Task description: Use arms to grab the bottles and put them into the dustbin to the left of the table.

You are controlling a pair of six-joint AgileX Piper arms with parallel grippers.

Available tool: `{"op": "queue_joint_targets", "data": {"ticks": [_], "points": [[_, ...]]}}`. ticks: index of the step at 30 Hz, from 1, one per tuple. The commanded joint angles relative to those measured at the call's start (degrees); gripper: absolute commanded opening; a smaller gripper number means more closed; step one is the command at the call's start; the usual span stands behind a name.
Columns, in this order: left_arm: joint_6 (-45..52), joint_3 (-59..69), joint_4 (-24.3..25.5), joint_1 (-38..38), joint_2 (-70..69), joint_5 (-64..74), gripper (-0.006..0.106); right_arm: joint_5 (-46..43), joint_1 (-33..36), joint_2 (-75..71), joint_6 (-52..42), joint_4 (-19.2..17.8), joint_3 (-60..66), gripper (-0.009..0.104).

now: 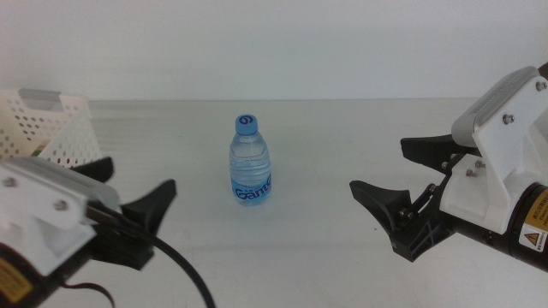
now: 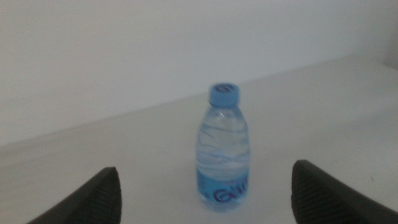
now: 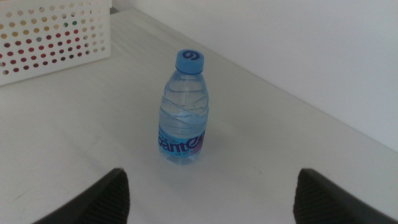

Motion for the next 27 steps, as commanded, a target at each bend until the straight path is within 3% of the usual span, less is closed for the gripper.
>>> {"op": "queue_joint_targets", "data": {"ticks": [1,4,7,16,27], "points": [[-4.71,-0.89,5.16,-0.34,3.11,-8.8,0.09,-3.94,0.04,-0.99,-0.56,-0.55,-1.27,0.077],[-5.34,-0.89,9.26,-0.34,8.12,-13.3,0.09,-3.94,0.04,-0.99,-0.56,-0.55,-1.27,0.077],[-5.98,-0.89,9.8,-0.34,14.12,-20.49,0.09,-3.94,0.04,-0.99,-0.56,-0.55,-1.27,0.077],[-6.91,-1.52,4.87,-0.28,33.18,-41.94,0.09,-3.94,0.04,-0.99,-0.56,-0.55,-1.27,0.077],[-8.07,-8.74,7.66,-0.28,44.26,-44.1,0.09,-3.94,0.04,-0.99,-0.56,-0.55,-1.27,0.077]]}}
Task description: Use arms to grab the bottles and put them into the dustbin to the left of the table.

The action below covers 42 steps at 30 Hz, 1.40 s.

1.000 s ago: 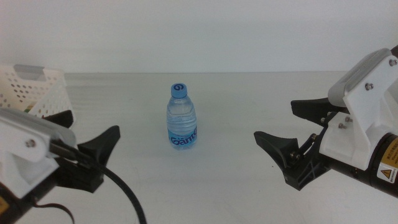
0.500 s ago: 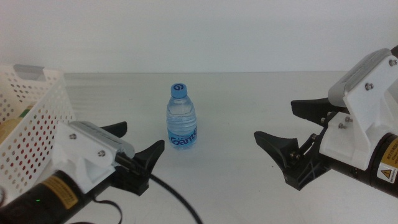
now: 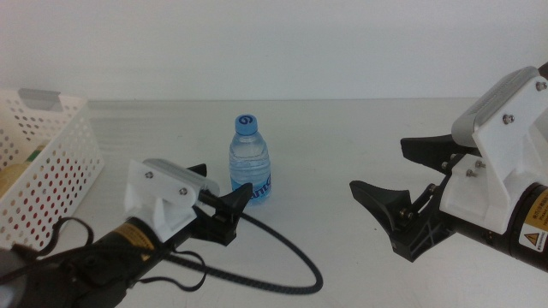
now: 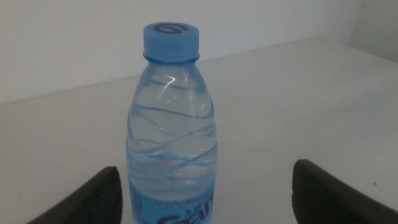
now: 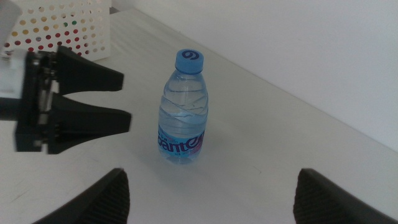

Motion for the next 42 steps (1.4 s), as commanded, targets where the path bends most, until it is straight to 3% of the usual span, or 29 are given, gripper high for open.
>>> {"op": "queue_joint_targets", "data": {"ticks": [1,37,42], "points": [[-0.95,-2.82,-0.68,-0.28,-0.35,-5.19,0.09,-3.94,0.04,-0.99,-0.56,-0.55,-1.27,0.077],[-1.12,-25.4,-3.42,-0.28,18.43,0.66,0.09,-3.94,0.04,-0.99,-0.56,-0.55,-1.27,0.077],[-1.05,-25.69,-3.56,-0.28,18.72,0.53,0.082,-3.94,0.04,-0.99,-0.56,-0.55,-1.27,0.077]]}}
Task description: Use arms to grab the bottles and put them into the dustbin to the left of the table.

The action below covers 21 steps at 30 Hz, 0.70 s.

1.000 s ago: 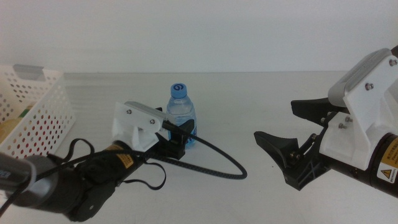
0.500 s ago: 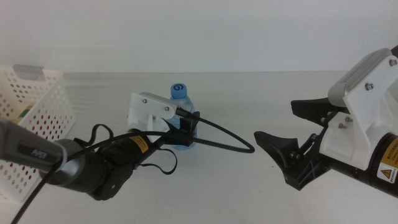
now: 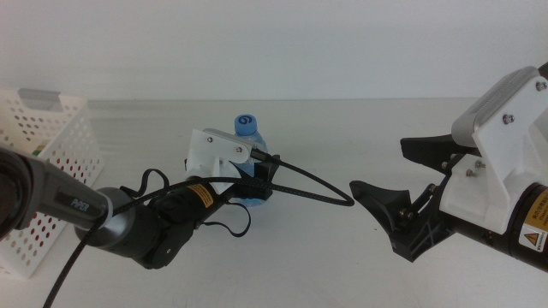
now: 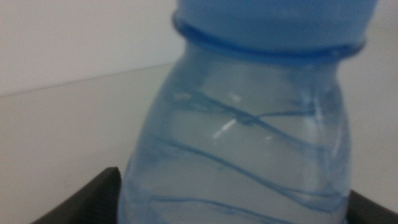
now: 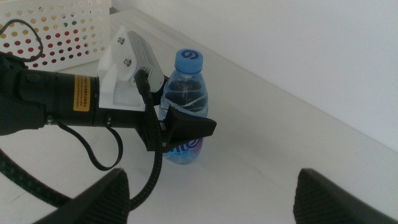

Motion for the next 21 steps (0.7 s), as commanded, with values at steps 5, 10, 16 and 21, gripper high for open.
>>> {"op": "queue_joint_targets", "data": {"ticks": [5,10,16,21], "points": [[-0.92,-1.29,0.41,-0.28,-2.85,-4.16,0.052,-3.94,0.04,-0.99,-0.56,-0.55,-1.27,0.077],[-0.92,-1.29,2.66,-0.28,-4.97,3.02,0.015,-3.94,0.04,-0.99,-0.56,-0.55,-1.27,0.077],[-0.92,1.22,2.37,-0.28,-12.45,8.88,-0.005,-3.94,0.04,-0.99,-0.56,-0.55,-1.27,0.077],[-1.35,3.25,2.31,-0.35,-20.96,17.04,-0.005,-3.94,0.04,-0.99,-0.56,-0.55,-1.27,0.077]]}}
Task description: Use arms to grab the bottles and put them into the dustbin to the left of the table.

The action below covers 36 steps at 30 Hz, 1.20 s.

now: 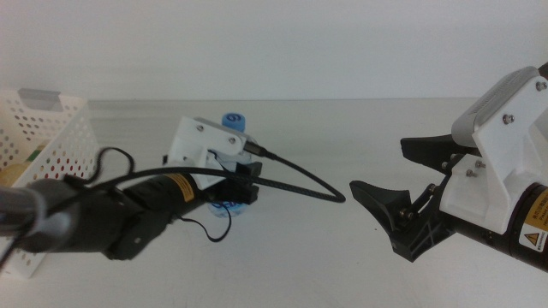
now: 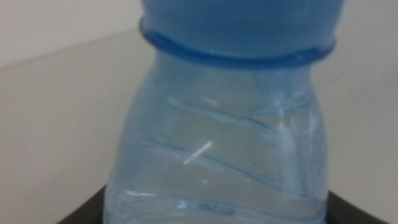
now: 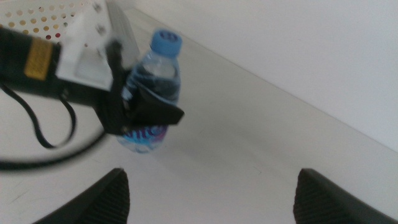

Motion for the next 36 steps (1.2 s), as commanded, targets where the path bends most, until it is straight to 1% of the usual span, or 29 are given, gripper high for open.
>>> {"op": "queue_joint_targets", "data": {"ticks": [1,8,11,14,17,19,21,23,26,28,31,36], "points": [[-1.7,-1.02,-0.56,-0.33,-7.75,-1.76,-0.005,-3.94,0.04,-0.99,-0.56,-0.55,-1.27,0.077],[-7.89,-1.08,1.97,-0.33,-20.54,14.52,-0.005,-3.94,0.04,-0.99,-0.56,-0.55,-1.27,0.077],[-11.83,-1.32,2.15,-0.33,-25.76,21.57,-0.005,-3.94,0.04,-0.99,-0.56,-0.55,-1.27,0.077],[-13.78,-3.81,2.39,-0.33,-29.5,32.93,-0.005,-3.94,0.04,-0.99,-0.56,-0.55,-1.27,0.077],[-12.03,-8.47,2.39,-0.33,-30.78,48.12,-0.005,-3.94,0.04,-0.99,-0.56,-0.55,-1.27,0.077],[-8.58,-12.42,2.04,-0.33,-30.59,57.42,-0.005,-3.94,0.04,-0.99,-0.56,-0.55,-1.27,0.077],[-4.77,-15.83,1.5,0.51,-30.17,63.91,-0.005,-3.94,0.04,-0.99,-0.56,-0.55,-1.27,0.077],[-0.7,-19.46,-0.23,2.67,-29.55,69.23,-0.005,-3.94,0.04,-0.99,-0.56,-0.55,-1.27,0.077],[8.92,-24.24,-5.95,7.85,-28.44,76.03,-0.005,-3.94,0.04,-0.99,-0.56,-0.55,-1.27,0.077],[16.95,-27.54,-11.27,12.34,-27.79,80.41,-0.005,-3.94,0.04,-0.99,-0.56,-0.55,-1.27,0.077],[25.14,-32.21,-16.98,19.81,-25.99,87.34,-0.005,-4.01,0.04,-0.99,-0.56,-0.54,-1.27,0.077],[30.48,-38.45,-18.66,29.7,-21.28,95.05,-0.005,-4.01,0.04,-0.99,-0.56,-0.54,-1.27,0.077]]}}
